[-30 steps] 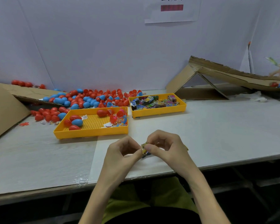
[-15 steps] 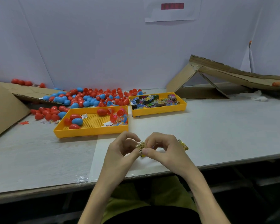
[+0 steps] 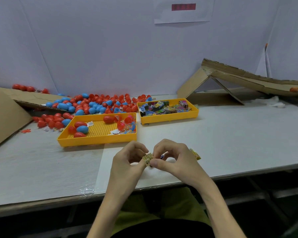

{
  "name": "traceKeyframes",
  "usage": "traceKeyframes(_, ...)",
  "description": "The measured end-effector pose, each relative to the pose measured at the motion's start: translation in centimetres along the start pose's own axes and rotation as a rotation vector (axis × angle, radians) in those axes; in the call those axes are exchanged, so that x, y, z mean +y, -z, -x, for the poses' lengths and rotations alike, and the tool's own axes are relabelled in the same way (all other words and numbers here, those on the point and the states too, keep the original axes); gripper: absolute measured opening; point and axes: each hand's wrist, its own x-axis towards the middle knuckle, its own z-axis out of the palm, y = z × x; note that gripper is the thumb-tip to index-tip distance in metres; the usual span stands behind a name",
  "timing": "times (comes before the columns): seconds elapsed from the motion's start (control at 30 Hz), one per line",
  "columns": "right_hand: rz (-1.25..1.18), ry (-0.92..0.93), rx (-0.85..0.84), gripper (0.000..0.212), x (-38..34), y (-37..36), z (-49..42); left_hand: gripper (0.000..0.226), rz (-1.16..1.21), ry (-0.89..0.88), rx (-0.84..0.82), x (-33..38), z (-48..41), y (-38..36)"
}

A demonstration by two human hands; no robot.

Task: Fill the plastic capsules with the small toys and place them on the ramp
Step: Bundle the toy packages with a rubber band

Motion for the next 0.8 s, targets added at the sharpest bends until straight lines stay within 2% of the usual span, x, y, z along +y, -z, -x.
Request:
traceKeyframes(0.27, -0.027, 0.037, 0.029, 0.009, 0.06, 0.14, 0.06, 0.017, -0.066, 0.019, 0.065, 0.17, 0.16, -0.41)
traceKeyframes(0.53, -0.107, -0.008, 0.002, 0.003, -0.4, 0.43, 0.3, 0.018, -0.035, 0.023, 0.016, 0.46, 0.29, -0.3)
traceKeyframes(0.67, -0.106, -0.009, -0.015, 0.011, -0.56, 0.37, 0.38, 0.018, -0.016, 0.028, -0.029, 0.29, 0.19, -0.09)
traceKeyframes(0.8, -0.114, -0.002, -0.026, 0.008, -0.52, 0.53, 0.35, 0.019, -0.055, 0.005, -0.034, 0.1, 0.18, -0.36)
